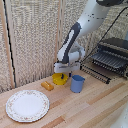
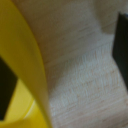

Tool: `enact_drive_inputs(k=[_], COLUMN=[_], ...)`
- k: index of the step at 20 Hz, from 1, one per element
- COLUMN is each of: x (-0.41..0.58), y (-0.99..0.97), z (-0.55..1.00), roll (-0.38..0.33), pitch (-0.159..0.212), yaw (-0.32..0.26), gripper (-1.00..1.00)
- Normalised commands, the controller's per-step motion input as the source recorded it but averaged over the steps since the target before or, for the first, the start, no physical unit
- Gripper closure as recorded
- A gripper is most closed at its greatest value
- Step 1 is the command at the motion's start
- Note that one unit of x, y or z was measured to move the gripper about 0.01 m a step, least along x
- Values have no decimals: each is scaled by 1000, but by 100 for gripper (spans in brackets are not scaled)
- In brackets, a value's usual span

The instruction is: Notice the yellow vessel located before you. Bring your fastener close to the yellow vessel and smoothly hold it. Transfer the yellow vessel above the white plating and let go of your hold on it, then set the vessel on the plating.

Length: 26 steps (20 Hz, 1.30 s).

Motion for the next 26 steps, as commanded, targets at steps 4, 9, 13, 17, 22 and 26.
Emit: enact_drive_inputs(k=[4,9,13,17,22,26], x=[0,-21,0,0,0,-5], y=[54,150,286,305,344,625], z=[11,325,746,824,809,741], roll=[-13,18,88,116,114,112], pitch=[-33,-62,0,14,37,64], yaw=[-6,-4,-3,0,0,3], gripper=[100,100,100,100,100,100])
